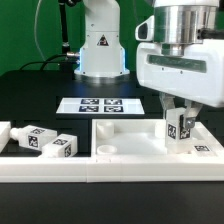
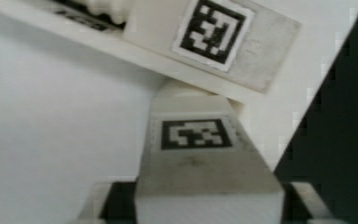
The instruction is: Assemble one leg
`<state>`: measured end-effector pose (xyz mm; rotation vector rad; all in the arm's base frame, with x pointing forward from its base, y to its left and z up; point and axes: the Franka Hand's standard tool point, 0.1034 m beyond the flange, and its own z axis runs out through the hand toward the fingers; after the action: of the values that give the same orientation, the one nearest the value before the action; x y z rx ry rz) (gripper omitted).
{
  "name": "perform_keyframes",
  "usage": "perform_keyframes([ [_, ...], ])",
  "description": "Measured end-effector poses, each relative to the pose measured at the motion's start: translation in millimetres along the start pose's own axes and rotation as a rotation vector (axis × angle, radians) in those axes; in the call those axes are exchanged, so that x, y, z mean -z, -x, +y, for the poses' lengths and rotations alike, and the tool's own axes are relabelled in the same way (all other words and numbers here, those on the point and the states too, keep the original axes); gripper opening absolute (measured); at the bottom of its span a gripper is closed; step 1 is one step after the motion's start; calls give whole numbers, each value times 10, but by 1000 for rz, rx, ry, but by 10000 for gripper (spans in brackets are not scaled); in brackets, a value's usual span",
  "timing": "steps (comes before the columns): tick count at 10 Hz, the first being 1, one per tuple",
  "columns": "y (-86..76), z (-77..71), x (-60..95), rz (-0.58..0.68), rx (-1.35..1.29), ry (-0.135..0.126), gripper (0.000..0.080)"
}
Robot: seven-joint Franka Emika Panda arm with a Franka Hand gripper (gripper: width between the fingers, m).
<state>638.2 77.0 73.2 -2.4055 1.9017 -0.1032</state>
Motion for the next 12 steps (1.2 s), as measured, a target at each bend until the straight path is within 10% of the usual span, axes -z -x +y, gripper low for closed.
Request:
perform_keyframes([
  [3, 9, 4, -8, -10, -75, 0, 287],
  [5, 27, 24, -3, -18, 62, 26, 584],
  [12, 5, -7, 24, -16, 658, 51, 648],
])
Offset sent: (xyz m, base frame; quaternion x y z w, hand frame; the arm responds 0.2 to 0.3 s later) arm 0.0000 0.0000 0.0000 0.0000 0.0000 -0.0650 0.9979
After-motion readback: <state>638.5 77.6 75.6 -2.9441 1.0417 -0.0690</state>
